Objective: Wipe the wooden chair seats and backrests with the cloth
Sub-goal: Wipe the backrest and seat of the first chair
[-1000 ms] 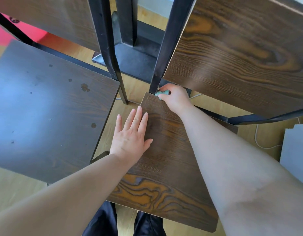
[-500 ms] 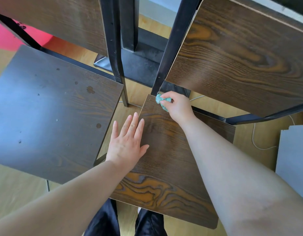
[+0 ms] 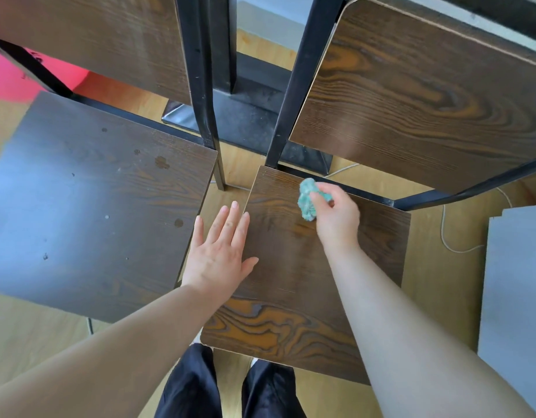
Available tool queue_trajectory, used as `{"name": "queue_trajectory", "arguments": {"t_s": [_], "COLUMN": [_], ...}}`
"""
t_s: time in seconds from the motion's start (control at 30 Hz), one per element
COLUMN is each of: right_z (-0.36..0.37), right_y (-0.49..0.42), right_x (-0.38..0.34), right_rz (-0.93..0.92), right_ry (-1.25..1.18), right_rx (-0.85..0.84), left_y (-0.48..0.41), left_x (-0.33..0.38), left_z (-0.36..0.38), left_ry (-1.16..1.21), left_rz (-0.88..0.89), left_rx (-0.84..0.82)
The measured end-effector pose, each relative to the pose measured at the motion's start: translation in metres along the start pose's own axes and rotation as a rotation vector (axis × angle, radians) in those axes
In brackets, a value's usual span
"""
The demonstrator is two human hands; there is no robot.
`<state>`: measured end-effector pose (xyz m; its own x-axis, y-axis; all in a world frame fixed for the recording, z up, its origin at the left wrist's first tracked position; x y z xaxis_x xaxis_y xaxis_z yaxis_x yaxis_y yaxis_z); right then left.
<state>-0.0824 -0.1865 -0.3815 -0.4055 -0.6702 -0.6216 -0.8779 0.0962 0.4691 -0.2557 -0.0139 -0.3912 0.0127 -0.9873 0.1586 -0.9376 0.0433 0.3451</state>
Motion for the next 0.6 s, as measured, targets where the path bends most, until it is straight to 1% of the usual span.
{"name": "queue_trajectory", "arguments": {"t_s": [0.07, 0.17, 0.27, 0.4, 0.6], "right_z": [-0.016, -0.019, -0.007, 0.006, 0.042], "right_y": [-0.009, -0.016, -0.015, -0.013, -0.003], "right_x": [0.015, 0.027, 0.023, 0.016, -0.009], "right_rz": [0.058, 0.114, 0.091, 0.085, 0.035], "right_ry": [0.011, 0.115, 0.207, 0.256, 0.285], "right_rx": [0.050, 0.096, 0.128, 0.166, 0.149], "left_y": [-0.002, -0.005, -0.008, -0.012, -0.019], "left_x": [-0.002, -0.006, -0.011, -0.019, -0.037], "left_z": [-0.001, -0.002, 0.000, 0.003, -0.002], "left_ry": [-0.008, -0.018, -0.014, 0.005, 0.001], "left_rz": [0.004, 0.004, 0.008, 0.014, -0.011], "left_rx": [0.003, 0.015, 0.015, 0.016, 0.050]}}
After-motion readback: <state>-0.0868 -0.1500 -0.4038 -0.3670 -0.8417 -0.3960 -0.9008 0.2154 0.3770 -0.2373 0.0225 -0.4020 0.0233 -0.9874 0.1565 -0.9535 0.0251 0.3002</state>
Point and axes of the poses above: each hand's wrist, its own y-axis away from the middle knuckle, its own z-axis out of the palm, x = y × z, the point moved 10 cm from there along -y, towards the middle knuckle, and after that the axes turned 14 degrees about z, right-handed, at the moved point
